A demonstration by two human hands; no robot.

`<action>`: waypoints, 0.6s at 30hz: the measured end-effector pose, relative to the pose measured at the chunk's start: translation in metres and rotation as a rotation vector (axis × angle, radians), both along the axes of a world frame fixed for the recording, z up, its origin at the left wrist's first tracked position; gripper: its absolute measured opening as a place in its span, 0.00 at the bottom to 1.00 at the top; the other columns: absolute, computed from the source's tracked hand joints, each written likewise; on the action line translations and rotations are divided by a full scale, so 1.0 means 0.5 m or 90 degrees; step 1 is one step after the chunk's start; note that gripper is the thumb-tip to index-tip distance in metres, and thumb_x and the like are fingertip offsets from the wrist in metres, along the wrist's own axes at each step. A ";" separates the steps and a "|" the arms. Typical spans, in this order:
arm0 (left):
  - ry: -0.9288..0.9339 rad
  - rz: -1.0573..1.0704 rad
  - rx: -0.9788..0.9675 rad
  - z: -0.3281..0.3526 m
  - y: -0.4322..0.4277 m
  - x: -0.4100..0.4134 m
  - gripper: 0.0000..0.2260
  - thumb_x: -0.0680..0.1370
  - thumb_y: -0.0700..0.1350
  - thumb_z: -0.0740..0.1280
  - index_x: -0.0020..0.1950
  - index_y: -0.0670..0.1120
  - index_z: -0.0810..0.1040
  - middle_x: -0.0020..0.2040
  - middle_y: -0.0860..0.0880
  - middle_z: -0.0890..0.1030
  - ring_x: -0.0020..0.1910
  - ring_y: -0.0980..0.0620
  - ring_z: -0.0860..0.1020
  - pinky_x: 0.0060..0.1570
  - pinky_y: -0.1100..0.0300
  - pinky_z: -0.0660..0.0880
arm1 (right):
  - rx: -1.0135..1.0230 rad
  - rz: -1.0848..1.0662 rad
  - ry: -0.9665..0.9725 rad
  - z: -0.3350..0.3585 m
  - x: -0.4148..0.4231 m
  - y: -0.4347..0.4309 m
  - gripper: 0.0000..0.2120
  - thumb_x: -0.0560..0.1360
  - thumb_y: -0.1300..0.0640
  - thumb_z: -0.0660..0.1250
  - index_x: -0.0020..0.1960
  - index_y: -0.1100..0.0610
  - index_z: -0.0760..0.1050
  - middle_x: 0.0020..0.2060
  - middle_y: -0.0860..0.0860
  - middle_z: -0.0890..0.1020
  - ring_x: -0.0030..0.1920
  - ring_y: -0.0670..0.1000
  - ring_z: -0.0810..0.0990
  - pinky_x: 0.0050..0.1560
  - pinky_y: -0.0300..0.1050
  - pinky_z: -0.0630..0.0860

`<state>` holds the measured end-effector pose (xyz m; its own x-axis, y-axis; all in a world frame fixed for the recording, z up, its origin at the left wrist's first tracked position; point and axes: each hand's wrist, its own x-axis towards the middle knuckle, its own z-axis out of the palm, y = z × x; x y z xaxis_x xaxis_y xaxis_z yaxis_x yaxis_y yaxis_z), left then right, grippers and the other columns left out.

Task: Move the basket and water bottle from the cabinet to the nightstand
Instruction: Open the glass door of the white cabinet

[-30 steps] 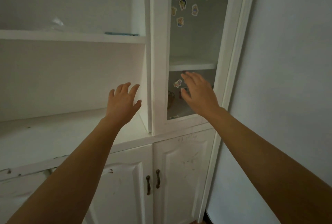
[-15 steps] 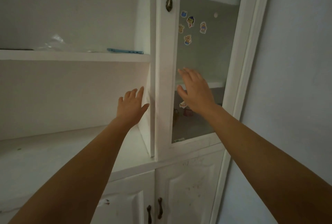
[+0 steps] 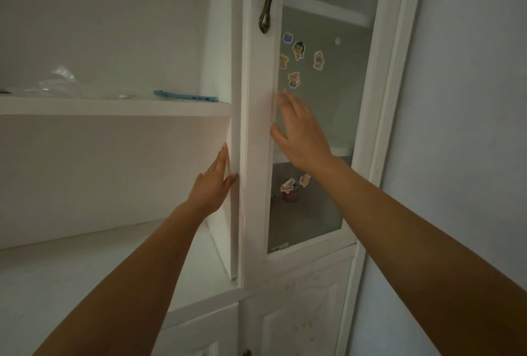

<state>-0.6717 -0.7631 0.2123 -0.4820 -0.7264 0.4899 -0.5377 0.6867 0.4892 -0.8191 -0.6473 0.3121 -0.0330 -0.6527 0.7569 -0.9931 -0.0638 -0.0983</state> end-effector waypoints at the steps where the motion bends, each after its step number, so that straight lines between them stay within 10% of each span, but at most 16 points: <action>1: 0.001 -0.008 -0.001 -0.002 -0.003 0.002 0.31 0.80 0.52 0.55 0.74 0.53 0.37 0.77 0.48 0.51 0.72 0.42 0.60 0.69 0.39 0.59 | -0.007 -0.001 -0.004 0.005 -0.002 -0.005 0.27 0.79 0.54 0.55 0.74 0.59 0.51 0.75 0.58 0.56 0.75 0.57 0.53 0.75 0.52 0.53; 18: -0.007 -0.002 -0.050 -0.017 -0.029 0.009 0.30 0.79 0.57 0.53 0.74 0.54 0.38 0.77 0.50 0.53 0.74 0.48 0.57 0.72 0.42 0.55 | -0.174 -0.004 -0.032 0.132 0.022 -0.087 0.30 0.77 0.51 0.58 0.74 0.61 0.51 0.75 0.57 0.56 0.75 0.57 0.54 0.75 0.51 0.51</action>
<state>-0.6673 -0.7774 0.2036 -0.4892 -0.6850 0.5398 -0.5408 0.7239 0.4284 -0.8079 -0.6910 0.3783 -0.0781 -0.4249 0.9019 -0.9879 -0.0889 -0.1274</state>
